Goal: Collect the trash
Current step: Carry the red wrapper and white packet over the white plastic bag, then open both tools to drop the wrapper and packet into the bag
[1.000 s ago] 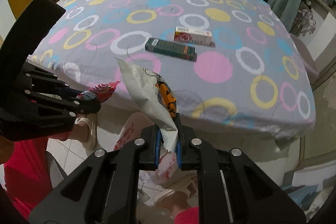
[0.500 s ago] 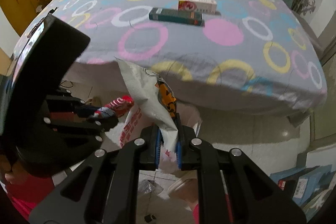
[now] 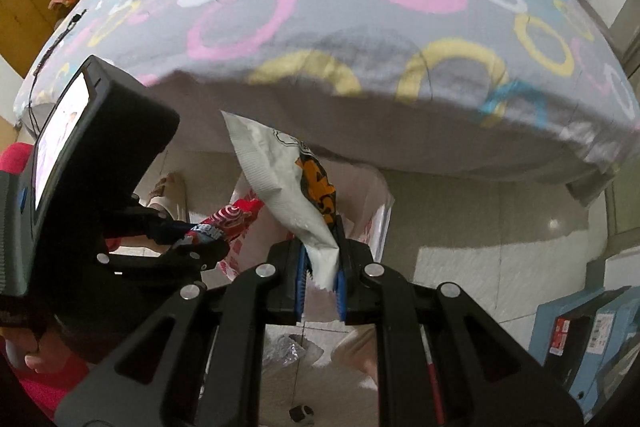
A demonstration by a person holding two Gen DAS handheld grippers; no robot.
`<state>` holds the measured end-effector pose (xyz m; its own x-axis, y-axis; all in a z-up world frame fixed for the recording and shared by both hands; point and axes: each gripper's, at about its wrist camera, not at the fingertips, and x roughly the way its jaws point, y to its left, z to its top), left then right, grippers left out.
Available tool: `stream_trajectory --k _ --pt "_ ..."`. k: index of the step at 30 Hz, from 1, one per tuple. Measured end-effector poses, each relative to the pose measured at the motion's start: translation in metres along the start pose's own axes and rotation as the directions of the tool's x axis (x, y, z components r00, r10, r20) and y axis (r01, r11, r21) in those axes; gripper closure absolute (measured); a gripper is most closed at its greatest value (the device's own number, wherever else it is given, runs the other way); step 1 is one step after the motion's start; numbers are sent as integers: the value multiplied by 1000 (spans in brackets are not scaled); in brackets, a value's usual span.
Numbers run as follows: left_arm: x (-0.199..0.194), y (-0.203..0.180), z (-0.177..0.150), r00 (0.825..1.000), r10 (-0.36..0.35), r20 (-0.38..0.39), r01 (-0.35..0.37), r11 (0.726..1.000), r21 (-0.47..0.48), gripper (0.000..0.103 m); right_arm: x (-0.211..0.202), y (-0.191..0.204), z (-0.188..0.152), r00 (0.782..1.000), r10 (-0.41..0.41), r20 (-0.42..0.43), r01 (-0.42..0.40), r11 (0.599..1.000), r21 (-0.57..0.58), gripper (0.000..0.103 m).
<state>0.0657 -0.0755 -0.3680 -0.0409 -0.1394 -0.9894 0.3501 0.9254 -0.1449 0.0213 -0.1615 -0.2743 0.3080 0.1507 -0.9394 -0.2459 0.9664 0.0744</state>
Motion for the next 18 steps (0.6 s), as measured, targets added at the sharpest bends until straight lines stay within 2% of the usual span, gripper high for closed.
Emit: stream_trajectory --k 18 --pt "64 2 14 996 13 -89 -11 1000 23 85 89 -18 -7 992 41 -121 -30 995 91 91"
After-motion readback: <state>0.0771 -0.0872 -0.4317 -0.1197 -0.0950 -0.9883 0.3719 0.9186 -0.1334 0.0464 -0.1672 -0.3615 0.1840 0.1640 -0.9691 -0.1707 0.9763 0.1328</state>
